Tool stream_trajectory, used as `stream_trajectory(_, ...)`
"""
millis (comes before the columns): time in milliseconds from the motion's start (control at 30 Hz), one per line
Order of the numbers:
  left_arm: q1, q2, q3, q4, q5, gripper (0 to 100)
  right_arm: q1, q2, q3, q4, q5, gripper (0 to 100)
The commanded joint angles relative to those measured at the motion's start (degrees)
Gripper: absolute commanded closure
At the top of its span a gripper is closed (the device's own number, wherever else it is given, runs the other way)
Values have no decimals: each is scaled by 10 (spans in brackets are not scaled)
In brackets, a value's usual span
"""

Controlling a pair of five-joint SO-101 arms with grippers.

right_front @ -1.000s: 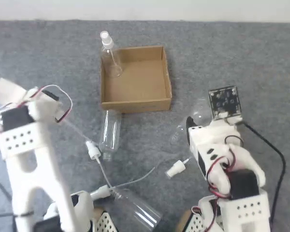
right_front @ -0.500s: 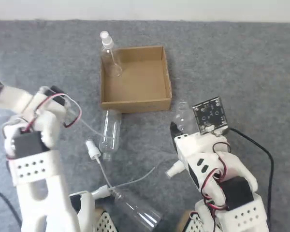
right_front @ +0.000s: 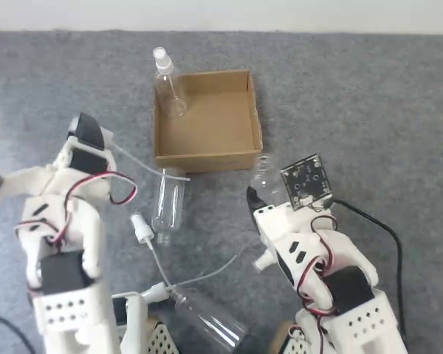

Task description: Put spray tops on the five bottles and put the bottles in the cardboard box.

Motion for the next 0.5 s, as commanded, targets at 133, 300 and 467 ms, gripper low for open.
stream_trajectory(133,1,-142,67,-23,60,989,-49,-13,-8,-15,-1,905)
stream_trajectory(300,-1,-212,98,-22,61,989,-60,-7,-5,-67,1,905)
stream_trajectory(467,-1,-222,109,-22,62,989,-81,-7,36,-146,10,905)
